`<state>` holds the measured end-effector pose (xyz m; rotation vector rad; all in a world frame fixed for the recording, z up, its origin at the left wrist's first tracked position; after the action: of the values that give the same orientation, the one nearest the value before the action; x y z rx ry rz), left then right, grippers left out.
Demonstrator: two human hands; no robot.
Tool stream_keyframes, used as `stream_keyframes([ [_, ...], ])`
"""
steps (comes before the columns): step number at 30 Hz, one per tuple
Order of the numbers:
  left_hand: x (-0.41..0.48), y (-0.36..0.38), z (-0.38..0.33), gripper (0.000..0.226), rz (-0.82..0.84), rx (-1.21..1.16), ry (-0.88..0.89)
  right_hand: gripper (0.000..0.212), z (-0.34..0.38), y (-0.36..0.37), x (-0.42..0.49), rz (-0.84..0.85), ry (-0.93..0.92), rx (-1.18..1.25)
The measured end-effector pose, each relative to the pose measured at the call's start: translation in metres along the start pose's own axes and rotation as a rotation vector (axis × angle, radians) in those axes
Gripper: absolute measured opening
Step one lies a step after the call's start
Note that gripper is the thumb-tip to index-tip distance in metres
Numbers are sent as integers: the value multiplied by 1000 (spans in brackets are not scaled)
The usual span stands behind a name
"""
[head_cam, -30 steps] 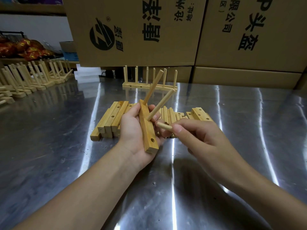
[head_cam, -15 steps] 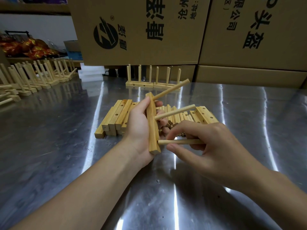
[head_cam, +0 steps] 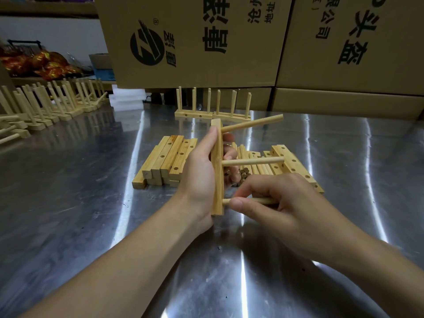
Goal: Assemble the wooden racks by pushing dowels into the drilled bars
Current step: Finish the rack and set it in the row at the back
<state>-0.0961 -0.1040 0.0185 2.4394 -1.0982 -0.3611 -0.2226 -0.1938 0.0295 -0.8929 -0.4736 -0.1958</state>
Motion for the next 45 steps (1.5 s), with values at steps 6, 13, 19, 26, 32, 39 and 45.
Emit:
stream_keyframes([
  [6,0,1,3,45,-26,92,28,32,-4,2,-1,109,83,124],
  [13,0,-3,2,45,-125,45,-35,34,-8,-6,0,-5,-19,-162],
  [19,-5,3,0,46,-110,128,49,38,-9,2,-2,6,4,-105],
  [26,-12,11,-2,40,-107,258,231,49,-19,4,-2,61,200,212],
  [32,-12,12,-4,39,-108,334,287,49,-22,7,0,59,228,295],
  [39,-7,5,-8,38,-184,363,308,53,-24,-10,1,-106,234,201],
  [45,-8,6,-9,38,-147,410,296,35,-29,-34,-1,-405,242,258],
])
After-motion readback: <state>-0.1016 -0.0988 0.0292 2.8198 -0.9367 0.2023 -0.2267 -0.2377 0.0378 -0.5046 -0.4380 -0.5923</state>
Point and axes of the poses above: each hand's wrist, its own x-axis towards the middle knuckle, its own y-axis out of the palm, z = x × y, the point moved 3 cm from there along x, towards the middle knuckle, and after that the axes turned 9 degrees about -y, right-handed, at the moved point
